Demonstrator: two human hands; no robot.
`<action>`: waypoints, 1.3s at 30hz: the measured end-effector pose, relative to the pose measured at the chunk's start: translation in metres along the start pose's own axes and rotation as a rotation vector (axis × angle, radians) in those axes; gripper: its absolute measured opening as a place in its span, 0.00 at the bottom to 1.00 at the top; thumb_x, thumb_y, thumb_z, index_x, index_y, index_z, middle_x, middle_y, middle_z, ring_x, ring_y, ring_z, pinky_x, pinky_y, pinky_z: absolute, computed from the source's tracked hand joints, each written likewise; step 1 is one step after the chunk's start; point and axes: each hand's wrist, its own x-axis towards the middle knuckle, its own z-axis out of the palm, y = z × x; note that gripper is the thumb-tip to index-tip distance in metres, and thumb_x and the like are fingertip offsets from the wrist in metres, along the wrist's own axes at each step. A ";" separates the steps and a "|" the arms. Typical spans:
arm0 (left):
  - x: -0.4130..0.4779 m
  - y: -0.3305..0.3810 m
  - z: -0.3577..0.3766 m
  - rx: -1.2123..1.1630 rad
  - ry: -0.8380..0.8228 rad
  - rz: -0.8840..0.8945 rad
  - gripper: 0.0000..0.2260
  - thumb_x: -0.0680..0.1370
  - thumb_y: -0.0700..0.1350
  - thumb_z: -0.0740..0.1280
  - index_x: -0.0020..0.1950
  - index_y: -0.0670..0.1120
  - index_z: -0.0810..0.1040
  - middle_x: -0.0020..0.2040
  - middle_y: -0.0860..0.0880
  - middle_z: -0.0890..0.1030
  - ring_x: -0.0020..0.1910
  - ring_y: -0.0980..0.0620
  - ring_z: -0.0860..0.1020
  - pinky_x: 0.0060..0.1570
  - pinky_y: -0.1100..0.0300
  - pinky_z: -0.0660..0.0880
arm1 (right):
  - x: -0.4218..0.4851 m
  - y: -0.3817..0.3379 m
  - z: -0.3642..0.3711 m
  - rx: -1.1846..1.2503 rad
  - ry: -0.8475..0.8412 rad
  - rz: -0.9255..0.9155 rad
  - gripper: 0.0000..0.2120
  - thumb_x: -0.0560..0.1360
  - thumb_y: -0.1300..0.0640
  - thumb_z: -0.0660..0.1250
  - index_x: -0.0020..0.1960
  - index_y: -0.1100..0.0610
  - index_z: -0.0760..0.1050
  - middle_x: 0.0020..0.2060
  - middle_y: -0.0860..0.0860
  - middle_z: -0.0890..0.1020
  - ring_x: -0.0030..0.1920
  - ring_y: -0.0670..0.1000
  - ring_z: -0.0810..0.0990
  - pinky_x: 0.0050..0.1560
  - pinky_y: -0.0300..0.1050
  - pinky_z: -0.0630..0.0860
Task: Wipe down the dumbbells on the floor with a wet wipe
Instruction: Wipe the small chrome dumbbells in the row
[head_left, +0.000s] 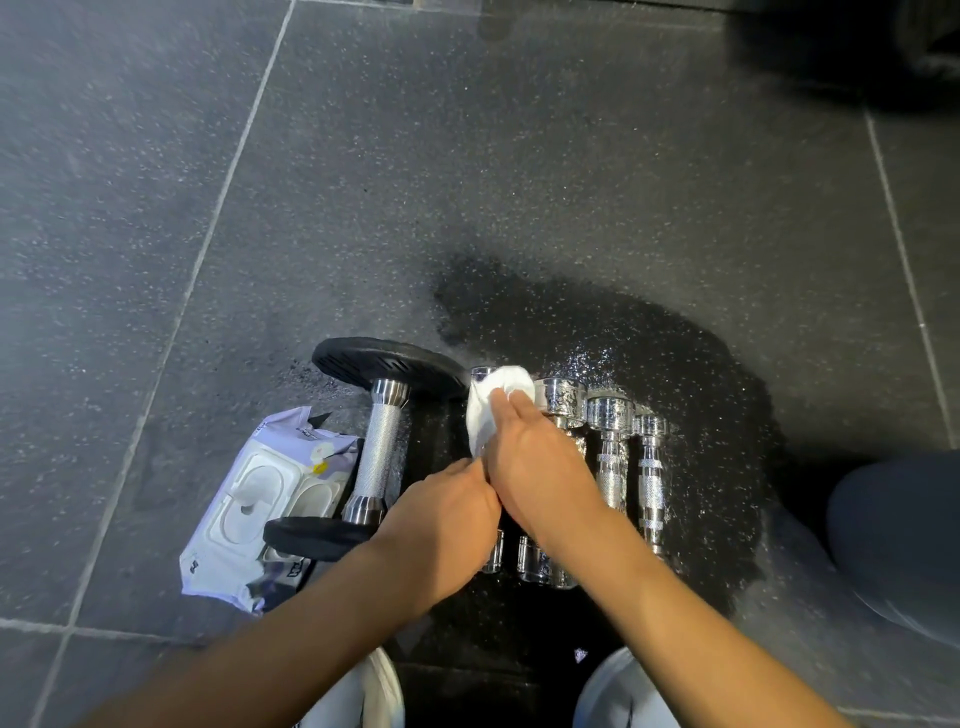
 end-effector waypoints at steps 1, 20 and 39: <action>-0.002 0.002 -0.002 0.006 0.011 -0.006 0.15 0.83 0.43 0.56 0.67 0.43 0.75 0.62 0.46 0.78 0.59 0.45 0.77 0.58 0.52 0.76 | -0.005 0.003 0.001 -0.022 -0.001 -0.011 0.17 0.81 0.66 0.57 0.69 0.62 0.69 0.62 0.58 0.77 0.49 0.53 0.84 0.43 0.38 0.79; -0.001 0.001 -0.004 0.057 -0.055 0.041 0.13 0.82 0.42 0.60 0.63 0.45 0.79 0.65 0.46 0.75 0.64 0.48 0.74 0.62 0.56 0.74 | -0.009 0.015 0.009 -0.126 0.141 -0.266 0.22 0.70 0.63 0.75 0.64 0.57 0.81 0.58 0.51 0.84 0.49 0.49 0.86 0.50 0.41 0.82; 0.010 0.005 -0.023 -0.079 -0.024 -0.002 0.14 0.85 0.48 0.57 0.68 0.47 0.74 0.64 0.52 0.73 0.63 0.52 0.71 0.64 0.52 0.72 | -0.072 0.072 -0.012 0.683 0.389 0.232 0.06 0.77 0.56 0.70 0.44 0.45 0.79 0.35 0.45 0.79 0.32 0.44 0.73 0.33 0.41 0.69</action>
